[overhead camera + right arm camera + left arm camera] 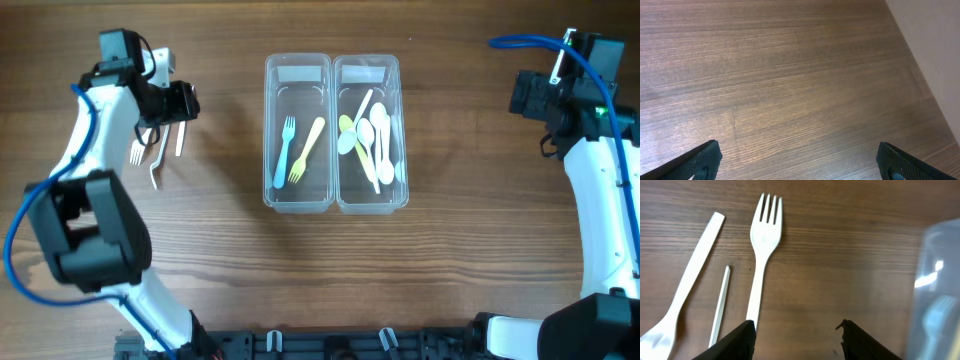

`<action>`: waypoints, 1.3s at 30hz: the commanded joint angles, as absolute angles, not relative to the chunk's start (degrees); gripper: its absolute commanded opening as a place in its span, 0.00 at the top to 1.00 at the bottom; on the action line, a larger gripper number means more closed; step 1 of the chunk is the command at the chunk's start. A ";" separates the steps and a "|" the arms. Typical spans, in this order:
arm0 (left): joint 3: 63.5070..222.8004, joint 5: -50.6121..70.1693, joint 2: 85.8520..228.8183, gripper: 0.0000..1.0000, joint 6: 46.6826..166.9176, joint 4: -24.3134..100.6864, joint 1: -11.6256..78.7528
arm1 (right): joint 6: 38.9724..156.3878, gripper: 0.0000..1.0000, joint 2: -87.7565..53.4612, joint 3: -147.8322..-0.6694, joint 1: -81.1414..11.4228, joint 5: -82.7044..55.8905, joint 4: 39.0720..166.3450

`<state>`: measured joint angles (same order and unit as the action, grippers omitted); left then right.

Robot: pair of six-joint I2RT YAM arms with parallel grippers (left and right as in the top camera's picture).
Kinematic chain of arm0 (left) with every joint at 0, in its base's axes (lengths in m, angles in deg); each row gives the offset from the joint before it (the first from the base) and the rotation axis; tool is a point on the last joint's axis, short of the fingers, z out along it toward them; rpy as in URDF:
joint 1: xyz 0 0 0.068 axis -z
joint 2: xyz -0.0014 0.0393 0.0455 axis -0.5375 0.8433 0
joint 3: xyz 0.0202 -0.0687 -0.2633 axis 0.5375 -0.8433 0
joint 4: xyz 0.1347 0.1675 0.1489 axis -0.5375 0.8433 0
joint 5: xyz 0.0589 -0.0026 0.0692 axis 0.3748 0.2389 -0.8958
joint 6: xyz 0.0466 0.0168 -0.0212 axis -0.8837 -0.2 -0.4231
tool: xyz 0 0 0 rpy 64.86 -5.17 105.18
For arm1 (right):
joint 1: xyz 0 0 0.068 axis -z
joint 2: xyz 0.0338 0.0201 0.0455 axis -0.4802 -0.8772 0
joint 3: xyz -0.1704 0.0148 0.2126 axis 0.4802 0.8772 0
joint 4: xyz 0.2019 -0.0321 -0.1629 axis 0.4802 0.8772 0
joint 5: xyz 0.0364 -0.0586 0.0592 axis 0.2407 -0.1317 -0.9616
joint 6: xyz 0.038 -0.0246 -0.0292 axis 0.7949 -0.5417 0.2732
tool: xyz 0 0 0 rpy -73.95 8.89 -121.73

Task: Pack container
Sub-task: 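Move the left gripper back and grasp a white fork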

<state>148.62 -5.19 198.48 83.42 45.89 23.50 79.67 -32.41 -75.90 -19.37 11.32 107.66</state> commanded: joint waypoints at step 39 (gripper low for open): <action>148.38 -16.03 212.29 0.85 78.07 39.60 30.60 | 80.78 0.00 -32.46 -76.53 -19.46 11.06 107.64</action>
<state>149.43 -13.98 209.34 78.51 37.87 29.92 79.65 -32.41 -75.90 -19.37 11.32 107.66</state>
